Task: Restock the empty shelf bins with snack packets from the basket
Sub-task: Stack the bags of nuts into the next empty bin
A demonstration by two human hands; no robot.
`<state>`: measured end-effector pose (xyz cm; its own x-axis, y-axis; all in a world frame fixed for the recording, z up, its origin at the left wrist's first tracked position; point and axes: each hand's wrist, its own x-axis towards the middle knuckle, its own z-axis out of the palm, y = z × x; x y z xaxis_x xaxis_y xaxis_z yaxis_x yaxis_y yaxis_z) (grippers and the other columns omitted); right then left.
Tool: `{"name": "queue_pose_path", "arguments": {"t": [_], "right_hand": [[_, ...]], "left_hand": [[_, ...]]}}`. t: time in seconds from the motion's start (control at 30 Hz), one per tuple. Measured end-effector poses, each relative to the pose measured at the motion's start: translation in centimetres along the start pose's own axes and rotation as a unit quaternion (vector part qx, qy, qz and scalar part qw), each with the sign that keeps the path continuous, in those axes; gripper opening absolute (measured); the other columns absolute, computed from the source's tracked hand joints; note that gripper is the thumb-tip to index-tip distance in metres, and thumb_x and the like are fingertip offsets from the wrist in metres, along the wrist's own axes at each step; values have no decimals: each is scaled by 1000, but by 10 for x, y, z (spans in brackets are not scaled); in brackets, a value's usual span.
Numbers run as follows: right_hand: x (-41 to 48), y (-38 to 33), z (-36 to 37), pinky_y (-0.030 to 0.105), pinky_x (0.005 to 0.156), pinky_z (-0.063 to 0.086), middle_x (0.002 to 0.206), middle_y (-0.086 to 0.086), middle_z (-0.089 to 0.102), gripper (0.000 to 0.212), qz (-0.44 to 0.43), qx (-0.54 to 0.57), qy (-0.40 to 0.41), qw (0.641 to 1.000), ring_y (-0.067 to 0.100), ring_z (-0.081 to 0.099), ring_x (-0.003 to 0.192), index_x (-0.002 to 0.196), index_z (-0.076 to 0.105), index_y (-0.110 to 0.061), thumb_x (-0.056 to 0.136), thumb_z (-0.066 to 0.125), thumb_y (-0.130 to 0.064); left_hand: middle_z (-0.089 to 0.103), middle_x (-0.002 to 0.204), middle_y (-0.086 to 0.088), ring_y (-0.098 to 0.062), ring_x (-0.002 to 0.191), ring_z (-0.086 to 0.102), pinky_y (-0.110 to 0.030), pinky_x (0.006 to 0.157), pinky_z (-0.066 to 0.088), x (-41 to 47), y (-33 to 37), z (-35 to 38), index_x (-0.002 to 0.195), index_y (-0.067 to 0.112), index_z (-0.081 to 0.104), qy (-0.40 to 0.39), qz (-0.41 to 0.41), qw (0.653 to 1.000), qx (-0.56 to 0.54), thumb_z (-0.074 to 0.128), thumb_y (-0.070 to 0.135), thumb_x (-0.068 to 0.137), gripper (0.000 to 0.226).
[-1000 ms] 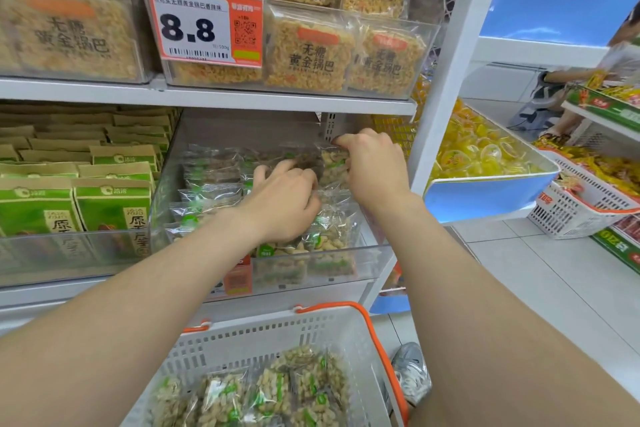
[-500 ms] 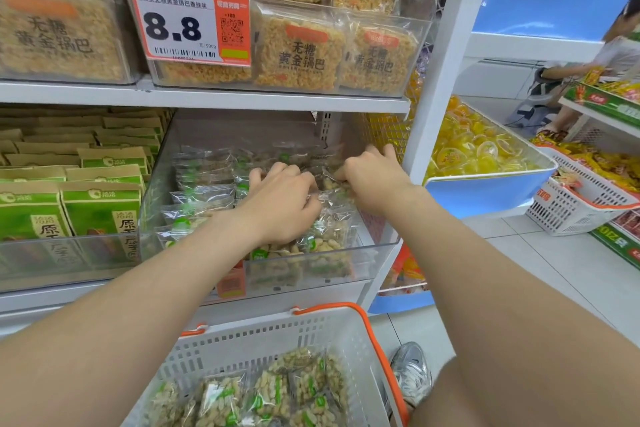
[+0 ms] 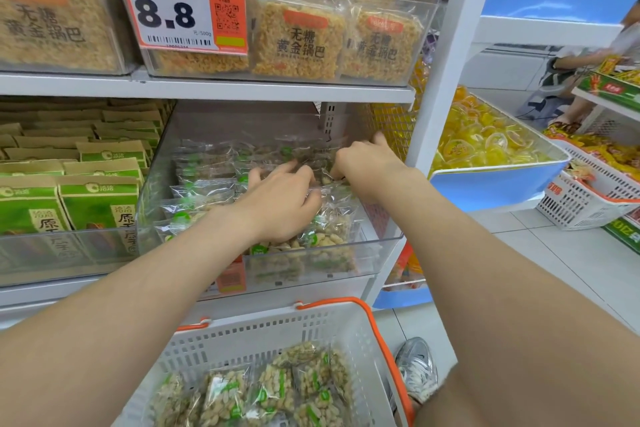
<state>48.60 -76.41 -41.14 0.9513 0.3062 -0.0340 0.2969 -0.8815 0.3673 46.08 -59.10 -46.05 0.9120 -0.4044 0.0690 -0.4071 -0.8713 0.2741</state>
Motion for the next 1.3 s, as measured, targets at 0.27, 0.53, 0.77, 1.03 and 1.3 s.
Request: {"name": "queue_pose_path", "arguments": {"t": [0.27,0.53,0.77,1.03,1.3], "right_hand": [[-4,3,12,51,107,29,87,-3,58,44,-12,-40,46,998,33,56,112,110,69,-35,90,62,3],[-17,0,4,42,86,36,111,4,72,55,47,79,133,987,32,60,111,121,71,-28,83,59,12],[-73,-70,-30,37,68,52,86,5,74,28,13,256,212,943,34,66,85,89,76,-23,78,54,-9],[-123,-155,-16,35,56,37,69,13,59,21,-30,285,142,947,39,53,66,74,58,-18,68,39,-23],[-138,-240,43,34,65,39,88,9,58,20,-161,205,-64,963,35,61,86,104,70,-18,91,54,-15]], "left_hand": [[62,141,-3,-22,154,32,-62,118,24,-6,-2,2,127,18,62,44,7,999,20,30,43,108,45],[72,114,1,-25,112,62,-45,98,37,-36,7,-9,113,20,68,146,33,988,37,37,37,106,37],[65,101,2,-29,103,56,-44,87,44,-84,-1,-31,106,23,67,194,72,977,51,56,35,92,21],[67,80,3,-30,81,67,-35,56,46,-169,-19,-43,90,28,61,84,45,990,102,49,43,85,20],[69,109,-5,-30,102,67,-43,83,58,-224,-92,13,117,26,65,-235,-9,960,151,49,42,97,30]]}}
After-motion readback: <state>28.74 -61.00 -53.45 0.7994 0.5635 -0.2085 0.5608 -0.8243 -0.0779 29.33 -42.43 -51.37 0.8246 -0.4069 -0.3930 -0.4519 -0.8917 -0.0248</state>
